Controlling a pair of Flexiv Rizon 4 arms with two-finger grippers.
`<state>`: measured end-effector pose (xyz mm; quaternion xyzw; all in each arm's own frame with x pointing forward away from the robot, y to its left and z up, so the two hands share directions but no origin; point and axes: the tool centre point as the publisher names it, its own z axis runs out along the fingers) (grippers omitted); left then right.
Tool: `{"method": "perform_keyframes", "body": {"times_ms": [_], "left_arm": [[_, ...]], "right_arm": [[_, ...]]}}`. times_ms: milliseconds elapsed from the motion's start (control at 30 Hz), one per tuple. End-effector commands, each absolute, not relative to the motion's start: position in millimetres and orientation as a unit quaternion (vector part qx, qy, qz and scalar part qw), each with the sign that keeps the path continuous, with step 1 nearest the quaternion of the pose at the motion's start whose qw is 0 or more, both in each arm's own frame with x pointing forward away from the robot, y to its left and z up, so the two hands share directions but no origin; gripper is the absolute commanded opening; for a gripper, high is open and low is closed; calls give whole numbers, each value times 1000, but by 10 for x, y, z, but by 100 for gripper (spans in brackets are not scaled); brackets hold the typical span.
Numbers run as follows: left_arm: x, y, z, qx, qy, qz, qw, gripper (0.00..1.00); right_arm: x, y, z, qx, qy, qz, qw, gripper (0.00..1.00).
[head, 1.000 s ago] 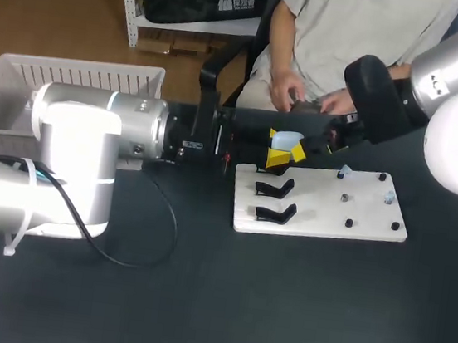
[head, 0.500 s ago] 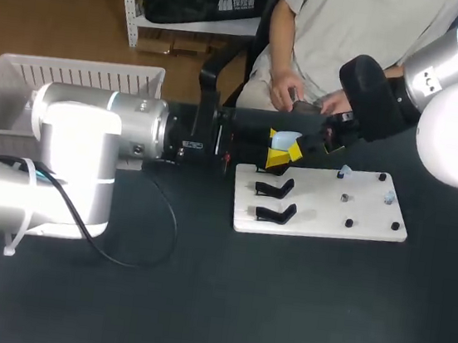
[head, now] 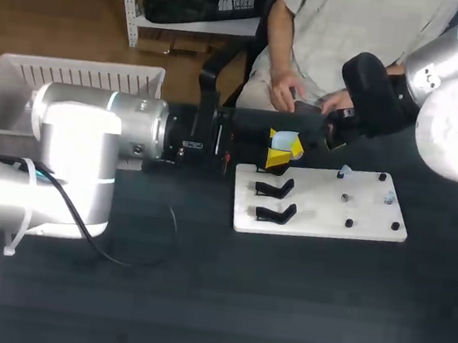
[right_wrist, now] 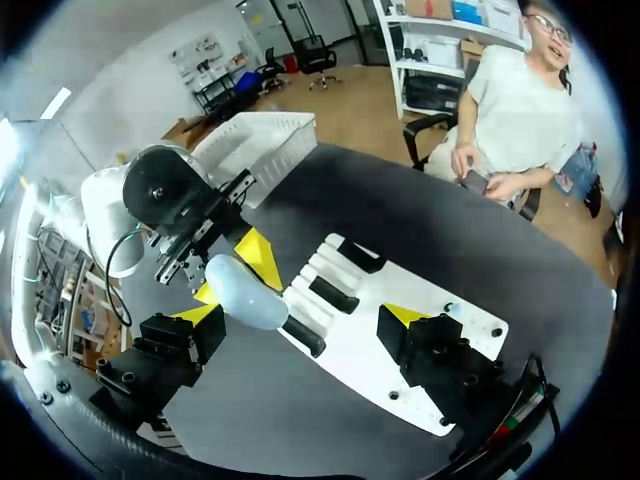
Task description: Pick up each earbud case from the left stands, insert the matching earbuds, close the lid, and place the case in the box.
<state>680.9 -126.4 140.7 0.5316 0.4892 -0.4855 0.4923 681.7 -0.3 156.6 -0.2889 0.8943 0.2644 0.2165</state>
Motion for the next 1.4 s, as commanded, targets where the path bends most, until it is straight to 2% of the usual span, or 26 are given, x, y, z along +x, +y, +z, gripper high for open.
{"method": "perform_keyframes", "body": {"times_ms": [33,400,700,900,1067,1400], "left_arm": [[6815,-1271,1405,532,489,-486,492,0],[6815,-1271,1405,532,489,-486,492,0],[6815,-1271,1405,532,489,-486,492,0],[6815,-1271,1405,532,489,-486,492,0],[6815,-1271,1405,532,489,-486,492,0],[6815,-1271,1405,532,489,-486,492,0]], "right_arm": [[6847,-17,1618,-286,892,268,227,100],[6864,-48,1768,-281,885,267,258,100],[6836,-480,2009,-272,903,162,291,100],[6890,-908,1906,-259,926,84,259,100],[6975,-1291,1666,-229,952,45,197,100],[7009,-1601,1206,-204,973,6,104,100]]}}
